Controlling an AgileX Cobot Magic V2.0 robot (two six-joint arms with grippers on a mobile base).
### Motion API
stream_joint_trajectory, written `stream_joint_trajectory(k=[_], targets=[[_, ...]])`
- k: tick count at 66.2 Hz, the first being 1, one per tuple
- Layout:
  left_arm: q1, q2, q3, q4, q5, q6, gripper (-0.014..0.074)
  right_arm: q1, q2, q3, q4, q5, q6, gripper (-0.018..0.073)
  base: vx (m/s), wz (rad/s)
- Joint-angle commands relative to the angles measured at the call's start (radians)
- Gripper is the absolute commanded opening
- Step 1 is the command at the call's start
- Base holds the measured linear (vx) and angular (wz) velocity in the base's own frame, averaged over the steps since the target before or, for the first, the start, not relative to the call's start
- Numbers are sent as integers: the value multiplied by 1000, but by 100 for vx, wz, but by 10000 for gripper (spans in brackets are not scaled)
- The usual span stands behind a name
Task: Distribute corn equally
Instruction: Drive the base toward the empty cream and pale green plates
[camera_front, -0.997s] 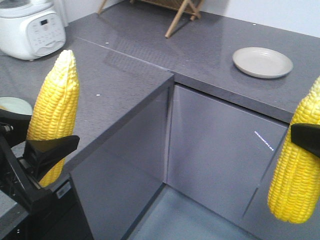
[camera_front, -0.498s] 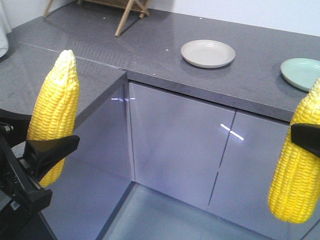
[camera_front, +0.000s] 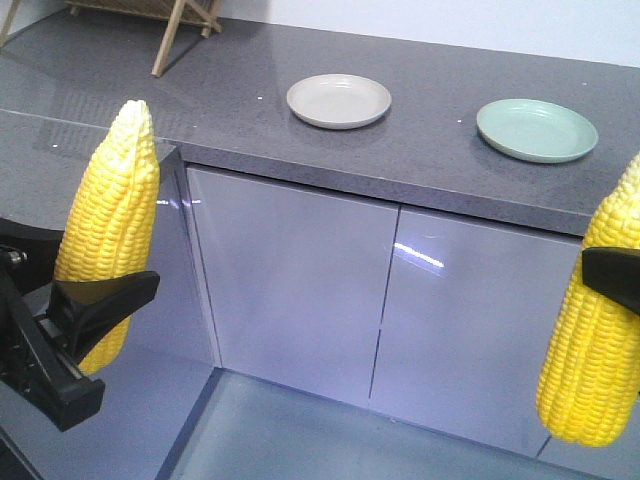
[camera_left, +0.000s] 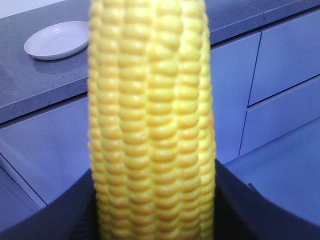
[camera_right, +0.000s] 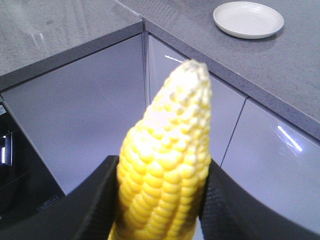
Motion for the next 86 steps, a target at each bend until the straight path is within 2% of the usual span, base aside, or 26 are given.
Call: stream_joint_trajectory(k=[1,86], targets=[[-1,-7,-28,-11,-71,-8,224,-2,0,-25,16,-62,-3,225,-1,-20],[-1,-7,-28,-11,-71,-8,224,-2,0,-25,16,-61,-3,225,1,-13]])
